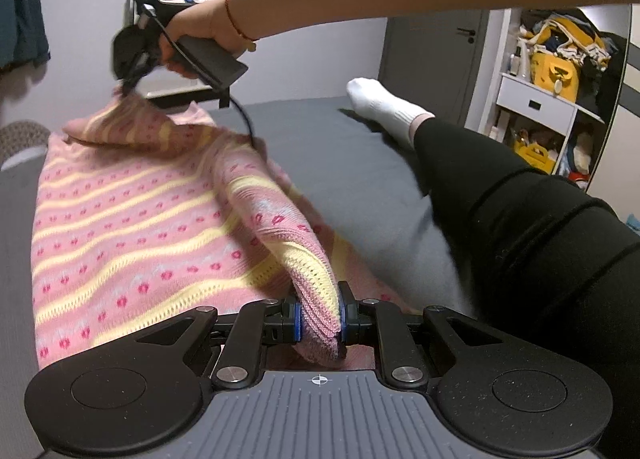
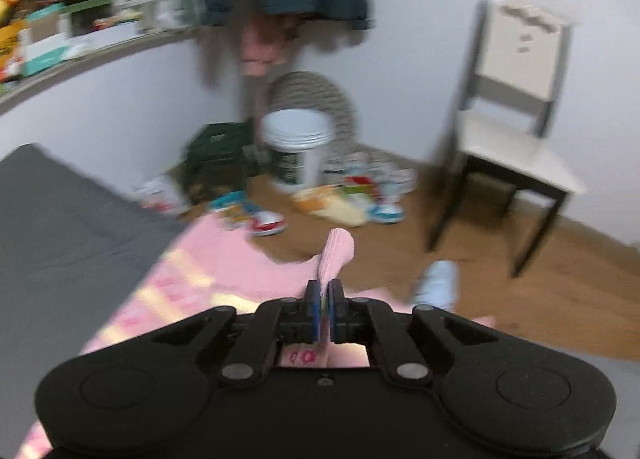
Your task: Fold clothes
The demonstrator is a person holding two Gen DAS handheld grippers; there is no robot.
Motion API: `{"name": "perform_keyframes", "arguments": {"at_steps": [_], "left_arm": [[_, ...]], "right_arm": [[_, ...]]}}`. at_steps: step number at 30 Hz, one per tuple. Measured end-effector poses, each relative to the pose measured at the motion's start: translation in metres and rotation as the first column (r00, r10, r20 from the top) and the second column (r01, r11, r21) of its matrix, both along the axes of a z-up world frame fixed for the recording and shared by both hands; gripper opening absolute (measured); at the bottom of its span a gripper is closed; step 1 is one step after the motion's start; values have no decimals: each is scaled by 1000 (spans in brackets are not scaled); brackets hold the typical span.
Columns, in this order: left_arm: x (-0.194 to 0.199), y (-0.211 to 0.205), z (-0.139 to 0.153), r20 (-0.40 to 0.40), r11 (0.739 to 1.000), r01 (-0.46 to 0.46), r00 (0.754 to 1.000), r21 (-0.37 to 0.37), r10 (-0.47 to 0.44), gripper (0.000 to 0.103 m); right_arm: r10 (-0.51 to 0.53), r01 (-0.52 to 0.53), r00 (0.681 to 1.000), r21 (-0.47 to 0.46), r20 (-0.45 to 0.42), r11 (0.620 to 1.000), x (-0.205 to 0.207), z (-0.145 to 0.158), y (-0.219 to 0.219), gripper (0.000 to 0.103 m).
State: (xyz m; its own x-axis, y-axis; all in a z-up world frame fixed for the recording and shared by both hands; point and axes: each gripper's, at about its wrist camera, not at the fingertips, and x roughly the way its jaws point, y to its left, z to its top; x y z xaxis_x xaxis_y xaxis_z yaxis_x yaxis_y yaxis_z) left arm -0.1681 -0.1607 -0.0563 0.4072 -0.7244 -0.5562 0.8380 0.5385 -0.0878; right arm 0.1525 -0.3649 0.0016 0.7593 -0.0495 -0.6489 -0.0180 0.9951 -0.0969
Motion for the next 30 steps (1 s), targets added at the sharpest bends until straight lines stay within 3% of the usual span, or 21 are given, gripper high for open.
{"name": "perform_keyframes", "arguments": {"at_steps": [5, 8, 11, 16, 18, 22, 23, 25, 28, 30], "left_arm": [[3, -3, 6, 13, 1000, 21, 1000, 9, -22, 16], [3, -3, 2, 10, 999, 34, 999, 28, -34, 16], [0, 4, 8, 22, 999, 32, 999, 5, -32, 16], [-5, 17, 30, 87, 998, 45, 995, -45, -41, 16], [-4, 20, 34, 93, 998, 59, 994, -32, -56, 16], [-6, 24, 23, 79, 996, 92, 993, 7, -93, 16], [-6, 25, 20, 69, 996, 91, 993, 18, -92, 16], [-4, 29, 11, 47, 997, 74, 996, 35, -76, 16], [-4, 31, 6, 33, 997, 66, 997, 38, -67, 16], [-7, 29, 7, 49, 996, 72, 996, 48, -74, 16]], "right_arm": [[-157, 155, 986, -49, -45, 987, 16, -21, -45, 4], [-244, 246, 965, 2, -99, 969, 19, -51, -68, 4], [-259, 265, 960, 53, -102, 963, 14, -63, -75, 4], [-272, 278, 961, 144, -60, 950, 8, -43, -91, 3], [-290, 300, 954, 161, -80, 940, 7, -43, -98, 3], [-332, 343, 936, 93, -118, 935, 9, -53, -103, 1], [-325, 343, 936, 134, -137, 930, 7, -55, -107, 1], [-336, 358, 932, 203, -137, 911, -1, -53, -113, 6], [-302, 329, 944, 301, -134, 895, -16, -43, -117, 33], [-226, 265, 962, 321, -154, 909, -29, -35, -115, 35]]}}
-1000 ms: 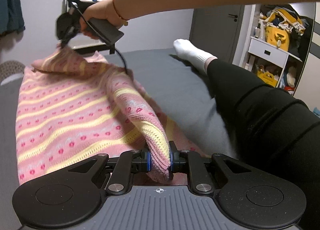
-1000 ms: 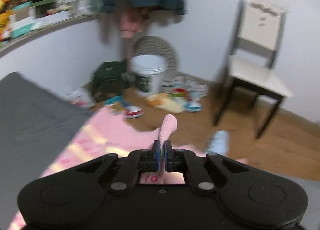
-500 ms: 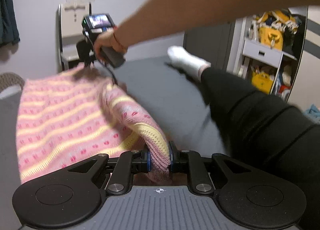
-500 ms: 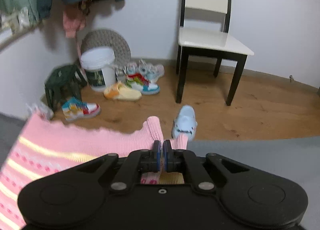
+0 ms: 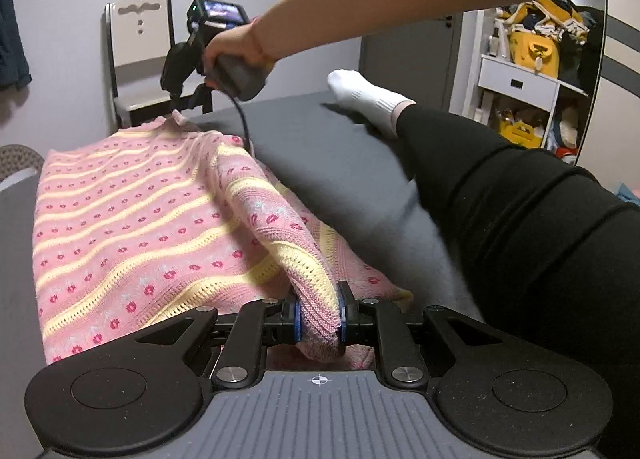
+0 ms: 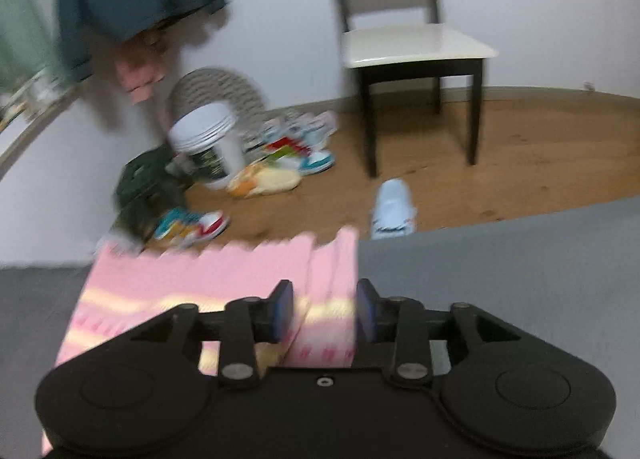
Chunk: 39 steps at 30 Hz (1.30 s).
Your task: Fold clothes
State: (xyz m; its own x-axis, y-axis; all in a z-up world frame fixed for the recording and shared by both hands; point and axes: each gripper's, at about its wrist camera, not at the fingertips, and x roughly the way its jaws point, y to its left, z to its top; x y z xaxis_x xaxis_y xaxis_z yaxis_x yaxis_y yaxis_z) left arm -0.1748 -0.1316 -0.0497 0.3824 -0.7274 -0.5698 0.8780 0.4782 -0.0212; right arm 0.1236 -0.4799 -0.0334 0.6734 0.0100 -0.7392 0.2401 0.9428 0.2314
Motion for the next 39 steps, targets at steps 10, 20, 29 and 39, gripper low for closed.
{"name": "perform_keyframes", "arguments": {"at_steps": [10, 20, 29, 39], "left_arm": [[-4, 0, 9, 49, 1000, -4, 999, 27, 2, 16], [-4, 9, 15, 68, 1000, 5, 998, -31, -3, 16], [-9, 12, 14, 57, 999, 41, 998, -18, -40, 16], [-7, 10, 15, 56, 1000, 12, 998, -11, -11, 16]], "right_arm": [[43, -45, 998, 43, 36, 998, -18, 4, 17, 35], [-48, 48, 998, 11, 51, 999, 18, -17, 18, 7], [-99, 99, 995, -13, 5, 995, 3, -34, -3, 8], [-12, -3, 999, 284, 52, 959, -73, -11, -26, 37]]}}
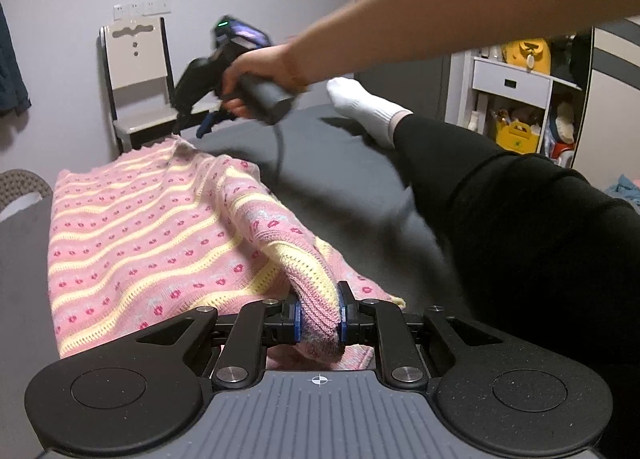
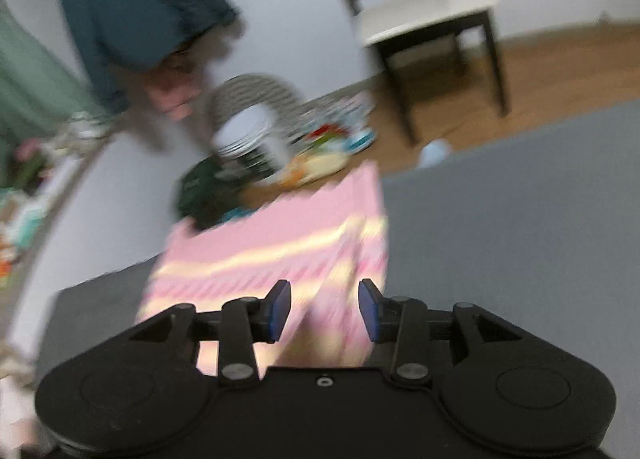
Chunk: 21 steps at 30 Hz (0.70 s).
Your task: Fold clothes
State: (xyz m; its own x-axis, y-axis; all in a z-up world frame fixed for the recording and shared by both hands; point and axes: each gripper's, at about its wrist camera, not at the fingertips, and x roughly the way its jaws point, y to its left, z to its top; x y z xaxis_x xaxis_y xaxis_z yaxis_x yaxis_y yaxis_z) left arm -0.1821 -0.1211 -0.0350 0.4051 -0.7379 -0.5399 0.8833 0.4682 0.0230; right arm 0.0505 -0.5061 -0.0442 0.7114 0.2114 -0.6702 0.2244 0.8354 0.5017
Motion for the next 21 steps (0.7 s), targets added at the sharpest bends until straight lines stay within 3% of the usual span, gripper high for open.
{"name": "perform_keyframes", "arguments": {"at_steps": [5, 7, 10, 12, 17, 19, 21], "left_arm": [[4, 1, 3, 18, 999, -23, 1000, 25, 23, 16], [3, -1, 3, 27, 998, -30, 999, 47, 28, 16], [1, -8, 5, 45, 996, -36, 998, 82, 32, 16], [-2, -14, 7, 57, 994, -42, 998, 102, 37, 16], [-8, -27, 12, 92, 988, -87, 993, 126, 76, 16], [-10, -31, 12, 94, 986, -102, 991, 131, 90, 16], [-13, -35, 11, 102, 984, -107, 990, 143, 93, 16]], "right_arm": [[18, -15, 998, 62, -53, 998, -78, -1, 23, 37], [-21, 25, 999, 132, -30, 991, -109, -2, 29, 39], [-75, 55, 995, 279, 59, 959, -147, -9, 40, 49], [-110, 78, 991, 326, 79, 942, -162, -17, 48, 51], [-68, 64, 998, 229, 12, 971, -164, -27, 67, 51], [-43, 37, 999, 199, 24, 979, -167, -24, 72, 50], [-18, 12, 999, 184, 31, 983, -169, -24, 77, 40]]}}
